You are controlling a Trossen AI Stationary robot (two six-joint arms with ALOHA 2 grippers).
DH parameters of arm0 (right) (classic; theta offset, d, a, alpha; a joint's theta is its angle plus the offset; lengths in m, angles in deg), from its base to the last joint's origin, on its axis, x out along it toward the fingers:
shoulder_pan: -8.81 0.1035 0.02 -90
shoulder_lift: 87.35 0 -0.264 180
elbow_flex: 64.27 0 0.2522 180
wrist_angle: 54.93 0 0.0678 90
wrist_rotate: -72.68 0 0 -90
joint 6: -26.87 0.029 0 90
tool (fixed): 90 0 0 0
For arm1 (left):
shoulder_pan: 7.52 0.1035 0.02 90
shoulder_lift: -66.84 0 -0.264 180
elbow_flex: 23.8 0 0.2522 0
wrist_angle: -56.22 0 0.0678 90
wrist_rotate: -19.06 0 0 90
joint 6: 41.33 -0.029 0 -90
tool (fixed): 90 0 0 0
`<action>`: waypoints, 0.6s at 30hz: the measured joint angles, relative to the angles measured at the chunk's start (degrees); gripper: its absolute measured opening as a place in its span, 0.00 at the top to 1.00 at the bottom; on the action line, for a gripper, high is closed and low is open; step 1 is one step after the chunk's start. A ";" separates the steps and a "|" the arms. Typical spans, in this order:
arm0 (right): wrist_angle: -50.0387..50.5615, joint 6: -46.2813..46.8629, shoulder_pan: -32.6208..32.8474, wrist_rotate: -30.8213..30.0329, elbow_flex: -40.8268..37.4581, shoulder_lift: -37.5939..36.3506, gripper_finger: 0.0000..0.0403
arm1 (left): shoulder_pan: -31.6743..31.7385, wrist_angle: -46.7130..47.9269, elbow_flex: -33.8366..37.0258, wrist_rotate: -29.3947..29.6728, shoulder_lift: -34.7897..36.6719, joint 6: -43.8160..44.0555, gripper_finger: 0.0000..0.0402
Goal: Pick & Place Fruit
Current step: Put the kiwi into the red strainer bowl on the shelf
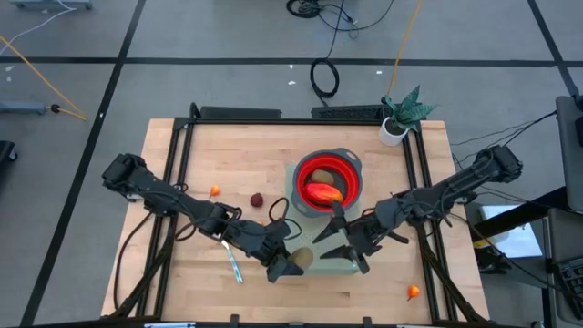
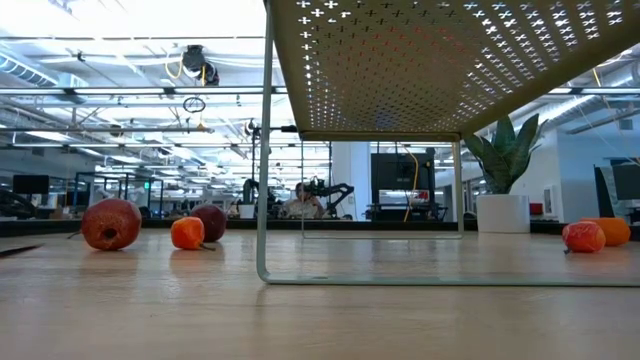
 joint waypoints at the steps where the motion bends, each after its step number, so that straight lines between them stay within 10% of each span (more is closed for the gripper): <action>1: 0.11 -0.09 0.00 -0.02 0.00 0.00 0.50 | 0.02 0.18 0.00 -0.14 0.18 -0.03 0.56; 18: -7.41 -5.42 -0.44 -3.21 -0.02 3.76 0.30 | 1.66 8.47 -5.90 -0.43 0.48 -0.17 0.56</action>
